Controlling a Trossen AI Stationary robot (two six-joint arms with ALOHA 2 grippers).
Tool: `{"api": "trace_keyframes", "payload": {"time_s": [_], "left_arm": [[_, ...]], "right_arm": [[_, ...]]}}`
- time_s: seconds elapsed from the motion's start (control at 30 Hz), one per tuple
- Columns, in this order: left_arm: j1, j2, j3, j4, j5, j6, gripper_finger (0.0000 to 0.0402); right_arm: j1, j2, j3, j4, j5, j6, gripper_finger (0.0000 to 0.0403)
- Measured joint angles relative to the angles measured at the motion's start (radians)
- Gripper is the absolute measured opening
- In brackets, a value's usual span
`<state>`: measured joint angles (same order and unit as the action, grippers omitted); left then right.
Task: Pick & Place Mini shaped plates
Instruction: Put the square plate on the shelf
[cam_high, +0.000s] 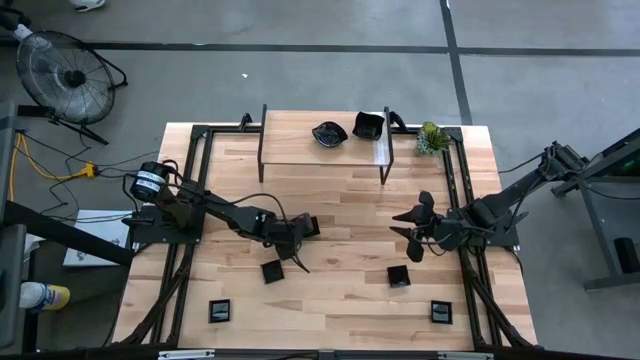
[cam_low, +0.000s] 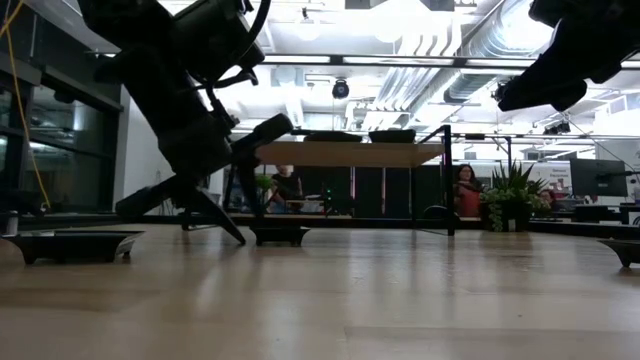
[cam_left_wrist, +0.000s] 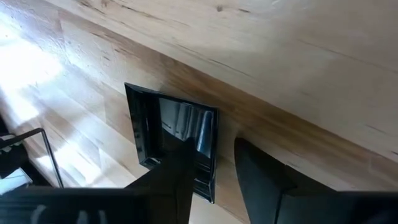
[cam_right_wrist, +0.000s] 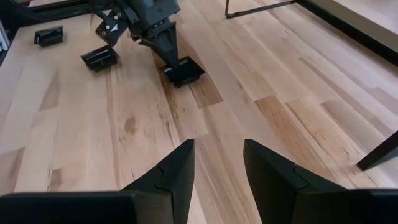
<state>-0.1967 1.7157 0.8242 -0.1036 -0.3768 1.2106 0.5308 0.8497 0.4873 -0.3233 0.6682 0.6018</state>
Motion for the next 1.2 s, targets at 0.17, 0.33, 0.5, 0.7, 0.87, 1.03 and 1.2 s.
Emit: {"api": "trace_keyframes", "payload": {"time_s": [0.17,0.33,0.5,0.7,0.87,1.03,1.2], "left_arm": [[0.0,0.001,-0.001,-0.004,0.0,-0.002,0.0072],[0.001,0.002,-0.002,-0.004,-0.001,-0.006,0.0041],[0.001,0.002,-0.002,-0.003,-0.005,-0.007,0.0022],[0.0,0.002,-0.002,0.0,-0.027,-0.011,0.0003],[0.0,0.002,-0.002,0.008,-0.029,-0.011,0.0003],[-0.009,0.002,-0.002,0.009,-0.039,-0.015,0.0001],[-0.054,-0.016,-0.001,0.019,-0.109,-0.027,0.0001]], "right_arm": [[0.0,0.0,0.0,0.0,0.003,0.0,0.0134],[0.0,0.0,0.0,0.0,0.003,0.0,0.0134],[0.0,0.0,0.0,0.0,0.003,0.0,0.0134],[0.0,0.0,0.0,0.0,0.003,0.0,0.0134],[0.0,0.0,0.0,0.0,0.003,0.0,0.0134],[0.0,0.0,0.0,0.0,0.003,0.0,0.0134],[0.0,0.0,0.0,-0.001,0.002,0.0,0.0134]]}}
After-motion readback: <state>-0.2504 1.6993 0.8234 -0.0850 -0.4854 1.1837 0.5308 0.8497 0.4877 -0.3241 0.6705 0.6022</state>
